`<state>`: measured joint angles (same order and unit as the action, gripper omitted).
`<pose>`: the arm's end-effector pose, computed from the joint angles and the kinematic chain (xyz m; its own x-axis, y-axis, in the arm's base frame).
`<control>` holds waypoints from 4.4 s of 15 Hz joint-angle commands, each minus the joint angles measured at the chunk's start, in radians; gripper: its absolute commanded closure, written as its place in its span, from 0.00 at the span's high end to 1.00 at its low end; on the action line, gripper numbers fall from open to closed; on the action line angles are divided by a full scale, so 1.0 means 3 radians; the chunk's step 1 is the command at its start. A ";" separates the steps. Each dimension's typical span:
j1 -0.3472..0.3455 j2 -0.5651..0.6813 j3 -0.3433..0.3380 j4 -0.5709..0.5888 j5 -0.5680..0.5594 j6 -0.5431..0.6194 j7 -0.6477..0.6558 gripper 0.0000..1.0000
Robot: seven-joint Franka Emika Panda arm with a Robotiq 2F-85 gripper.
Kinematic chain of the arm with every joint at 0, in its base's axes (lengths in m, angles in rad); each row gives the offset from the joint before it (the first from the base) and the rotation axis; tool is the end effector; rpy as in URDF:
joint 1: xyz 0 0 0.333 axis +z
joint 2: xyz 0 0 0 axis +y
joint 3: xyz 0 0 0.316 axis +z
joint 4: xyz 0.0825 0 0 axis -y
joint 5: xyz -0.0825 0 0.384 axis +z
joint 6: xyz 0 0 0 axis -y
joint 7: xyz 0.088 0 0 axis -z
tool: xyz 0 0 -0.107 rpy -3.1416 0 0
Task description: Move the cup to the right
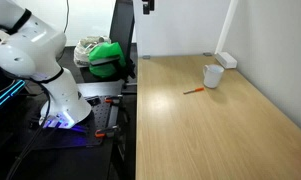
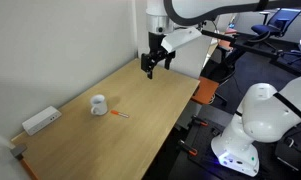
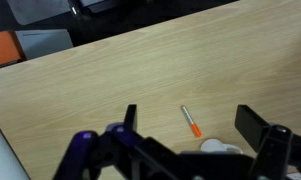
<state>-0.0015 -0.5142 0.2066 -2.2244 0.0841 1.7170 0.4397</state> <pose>0.3871 0.1020 0.5654 0.9629 -0.2697 0.0062 -0.2698 -0.9628 0.0169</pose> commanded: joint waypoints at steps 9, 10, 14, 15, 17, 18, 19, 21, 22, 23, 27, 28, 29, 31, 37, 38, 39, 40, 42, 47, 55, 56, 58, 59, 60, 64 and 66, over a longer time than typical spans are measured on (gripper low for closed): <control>0.0031 0.0036 -0.0051 0.0006 -0.0067 0.0094 -0.0092 1.00; 0.0020 0.0068 -0.0066 0.0018 -0.0120 0.0126 -0.0151 1.00; 0.0015 0.0236 -0.0180 0.0058 -0.0226 0.0362 -0.0430 1.00; 0.0022 0.0287 -0.0219 0.0083 -0.0227 0.0407 -0.0522 1.00; 0.0015 0.0398 -0.0295 0.0109 -0.0253 0.0588 -0.0697 1.00; 0.0005 0.0468 -0.0322 0.0123 -0.0278 0.0710 -0.0752 1.00; 0.0001 0.0525 -0.0349 0.0144 -0.0301 0.0803 -0.0813 1.00; -0.0004 0.0696 -0.0381 0.0188 -0.0351 0.1044 -0.0880 1.00; -0.0004 0.0792 -0.0390 0.0213 -0.0385 0.1166 -0.0911 1.00; 0.0005 0.0874 -0.0406 0.0247 -0.0387 0.1234 -0.0941 1.00; 0.0029 0.1255 -0.0413 0.0413 -0.0428 0.1498 -0.0950 1.00; 0.0038 0.1339 -0.0413 0.0462 -0.0426 0.1538 -0.0955 1.00; 0.0048 0.1439 -0.0418 0.0519 -0.0409 0.1598 -0.0983 1.00; 0.0064 0.1622 -0.0425 0.0635 -0.0388 0.1714 -0.1063 1.00; 0.0099 0.1852 -0.0437 0.0755 -0.0377 0.1795 -0.1085 1.00; 0.0105 0.1920 -0.0437 0.0811 -0.0376 0.1795 -0.1116 1.00; 0.0109 0.1969 -0.0438 0.0850 -0.0374 0.1795 -0.1125 1.00; 0.0112 0.1998 -0.0438 0.0875 -0.0374 0.1795 -0.1125 1.00; 0.0115 0.2010 -0.0438 0.0895 -0.0374 0.1795 -0.1125 1.00; 0.0113 0.2177 -0.0444 0.0984 -0.0340 0.1995 -0.1100 1.00; 0.0157 0.2651 -0.0453 0.1213 -0.0076 0.2664 -0.0752 1.00; 0.0178 0.2727 -0.0454 0.1271 -0.0037 0.2697 -0.0699 1.00; 0.0246 0.2859 -0.0493 0.1397 -0.0062 0.2651 -0.0506 1.00; 0.0276 0.2918 -0.0511 0.1462 -0.0082 0.2607 -0.0407 1.00; 0.0317 0.2976 -0.0542 0.1522 -0.0125 0.2578 -0.0285 1.00; 0.0477 0.3246 -0.0695 0.1800 -0.0268 0.2453 0.0051 1.00; 0.0528 0.3375 -0.0757 0.1963 -0.0303 0.2342 0.0146 1.00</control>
<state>0.1222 0.4361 0.0184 -1.7362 0.0169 2.4907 0.4222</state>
